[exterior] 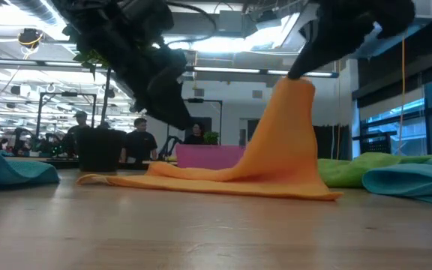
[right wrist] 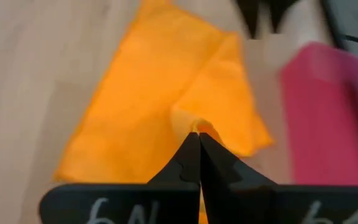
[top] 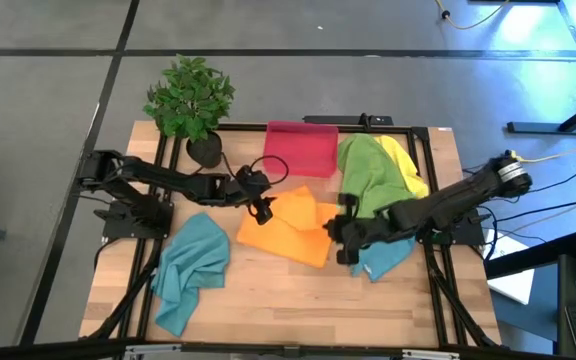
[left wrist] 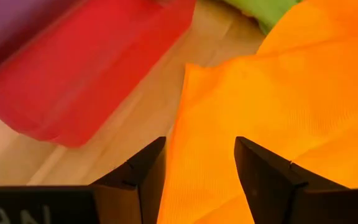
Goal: Roll microfiber towels into tight, uniform cylinder then place into a basket
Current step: Fold the orange towel
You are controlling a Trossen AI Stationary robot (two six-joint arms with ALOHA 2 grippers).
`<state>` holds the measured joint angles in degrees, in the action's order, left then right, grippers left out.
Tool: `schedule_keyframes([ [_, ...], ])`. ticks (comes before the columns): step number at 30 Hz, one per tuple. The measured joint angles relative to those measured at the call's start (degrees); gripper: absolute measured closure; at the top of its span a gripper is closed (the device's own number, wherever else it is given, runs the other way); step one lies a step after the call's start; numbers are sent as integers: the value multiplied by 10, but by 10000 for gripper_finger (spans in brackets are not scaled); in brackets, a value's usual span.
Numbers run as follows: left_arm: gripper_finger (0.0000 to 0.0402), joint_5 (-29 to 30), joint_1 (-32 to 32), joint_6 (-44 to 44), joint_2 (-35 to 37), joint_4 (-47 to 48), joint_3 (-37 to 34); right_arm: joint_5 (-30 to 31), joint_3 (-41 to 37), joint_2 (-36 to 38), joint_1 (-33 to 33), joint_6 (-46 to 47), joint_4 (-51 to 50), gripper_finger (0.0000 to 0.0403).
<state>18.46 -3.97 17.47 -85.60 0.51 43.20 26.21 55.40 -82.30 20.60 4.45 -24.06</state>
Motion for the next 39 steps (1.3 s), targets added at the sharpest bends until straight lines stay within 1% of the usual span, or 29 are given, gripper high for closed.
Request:
schedule_keyframes([
  [6, 223, -5, 0, 1, -7, 5, 0, -13, 0, -97, 24, 16, 58, 403],
  [11, 223, -68, 8, 7, -7, 15, 0, -65, 0, -165, 26, 46, 82, 403],
  [16, 223, -89, 51, 20, -7, 35, 0, -69, 0, -197, 26, 58, 78, 403],
  [19, 223, -90, 87, 33, -16, 35, 1, -64, 0, -198, 25, 60, 66, 403],
  [25, 223, -73, 140, 65, -72, 33, 1, 9, 0, -179, 12, 63, 17, 402],
  [29, 223, -65, 157, 93, -117, 32, 1, 54, 0, -155, -3, 74, -16, 397],
  [35, 223, -60, 179, 116, -141, 15, 4, 127, 0, -110, -42, 74, -58, 394],
  [39, 223, -68, 198, 106, -142, 19, 8, 132, 0, -91, -83, 72, -71, 398],
])
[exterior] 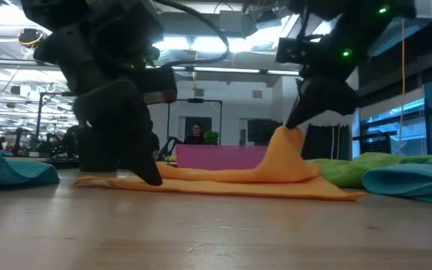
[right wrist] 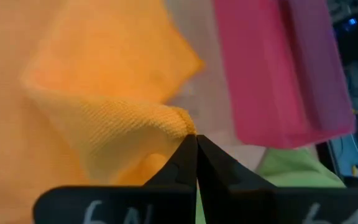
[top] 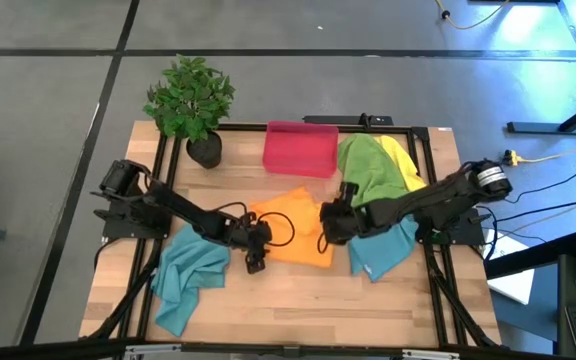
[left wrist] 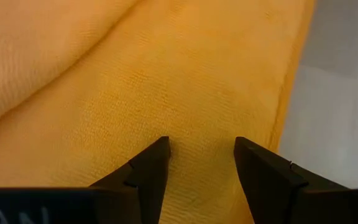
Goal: Roll microfiber towels into tight, uniform cylinder then place into a basket
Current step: Fold the orange towel
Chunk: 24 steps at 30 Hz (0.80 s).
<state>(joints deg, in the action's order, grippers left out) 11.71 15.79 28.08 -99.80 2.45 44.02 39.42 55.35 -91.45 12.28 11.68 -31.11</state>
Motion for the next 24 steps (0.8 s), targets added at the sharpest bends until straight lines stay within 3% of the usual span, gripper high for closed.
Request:
schedule_keyframes([
  [8, 223, 58, 29, -107, 14, 67, 57, -43, 0, 3, -56, -18, -3, 392],
  [10, 223, 66, 34, -118, 23, 133, 75, -48, -1, 3, -62, -17, -6, 395],
  [17, 223, 93, 76, -117, 22, 316, 137, -51, -3, 3, -71, -17, -6, 391],
  [24, 223, 94, 122, -69, 21, 347, 141, -51, -3, 3, -72, -15, -3, 376],
])
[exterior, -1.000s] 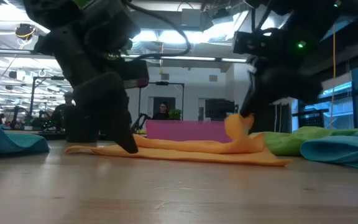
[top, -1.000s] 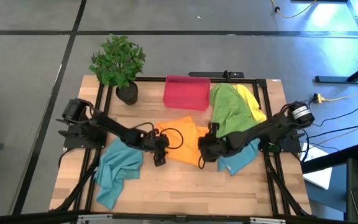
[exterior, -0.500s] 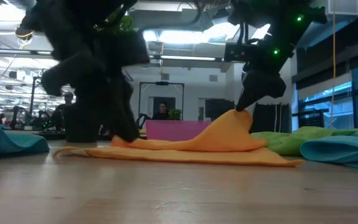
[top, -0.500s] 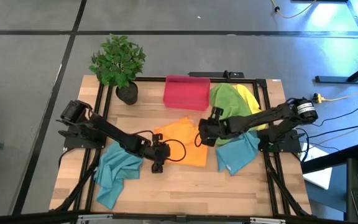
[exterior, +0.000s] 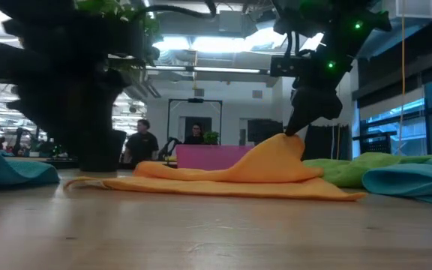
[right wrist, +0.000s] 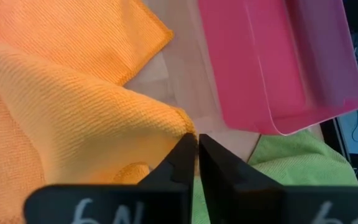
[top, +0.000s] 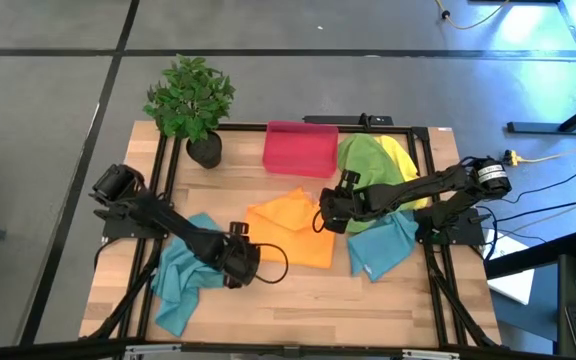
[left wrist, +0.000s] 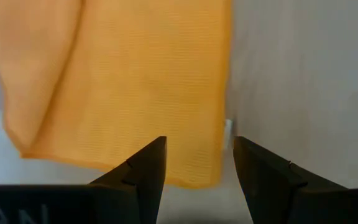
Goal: Roll microfiber towels into tight, uniform cylinder then place into a basket
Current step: Fold the orange towel
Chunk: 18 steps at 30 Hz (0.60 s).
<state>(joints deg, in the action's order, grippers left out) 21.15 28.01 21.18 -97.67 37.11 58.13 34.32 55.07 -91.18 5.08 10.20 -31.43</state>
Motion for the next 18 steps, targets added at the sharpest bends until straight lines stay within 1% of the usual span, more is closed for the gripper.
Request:
schedule_keyframes([
  [5, 223, 4, 20, 24, -11, -19, -13, 0, 0, 0, 0, 1, 4, 376],
  [10, 223, 21, 21, 27, -24, -19, -22, 2, 0, 0, 0, -2, 4, 368],
  [13, 223, 21, 16, 25, -39, -20, -22, 15, 4, 0, 1, -11, -2, 350],
  [18, 223, 20, 13, 14, -59, -16, -19, 34, 24, 0, 13, -33, -24, 302],
])
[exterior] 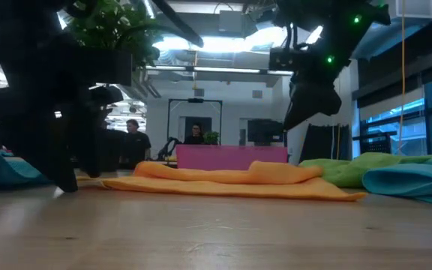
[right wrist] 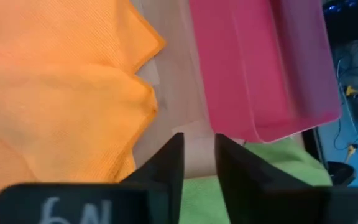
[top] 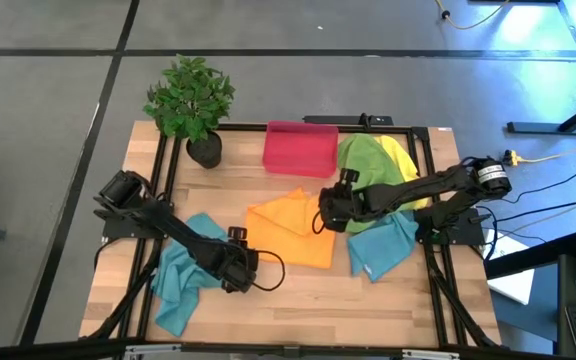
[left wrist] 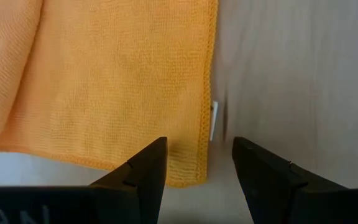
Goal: Roll microfiber towels into tight, uniform cylinder then place into a basket
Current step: Fold the orange towel
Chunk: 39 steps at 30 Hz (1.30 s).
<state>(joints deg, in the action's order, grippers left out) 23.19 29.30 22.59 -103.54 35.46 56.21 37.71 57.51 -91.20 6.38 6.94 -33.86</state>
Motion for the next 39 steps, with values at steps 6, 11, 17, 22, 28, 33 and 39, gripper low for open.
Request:
schedule_keyframes([
  [6, 235, 18, 6, -13, -3, -1, -1, -5, 39, 0, 26, -1, -37, 247],
  [11, 273, 19, 7, -33, -4, -2, -2, -119, 39, 0, 75, -39, 8, 232],
  [17, 324, 19, 7, -37, -6, -4, -2, -248, -7, 0, 146, -42, 127, 239],
  [22, 363, 20, 6, -37, -6, -4, -2, -247, -65, 0, 194, -42, 232, 241],
  [28, 399, 24, 6, -37, -6, -5, -3, -196, -106, 0, 224, -25, 247, 241],
  [33, 399, 27, 5, -28, -6, -5, -3, -197, -140, 0, 246, 5, 263, 241],
  [39, 400, 30, 5, -22, -6, -5, -3, -194, -165, 0, 270, 35, 289, 241],
])
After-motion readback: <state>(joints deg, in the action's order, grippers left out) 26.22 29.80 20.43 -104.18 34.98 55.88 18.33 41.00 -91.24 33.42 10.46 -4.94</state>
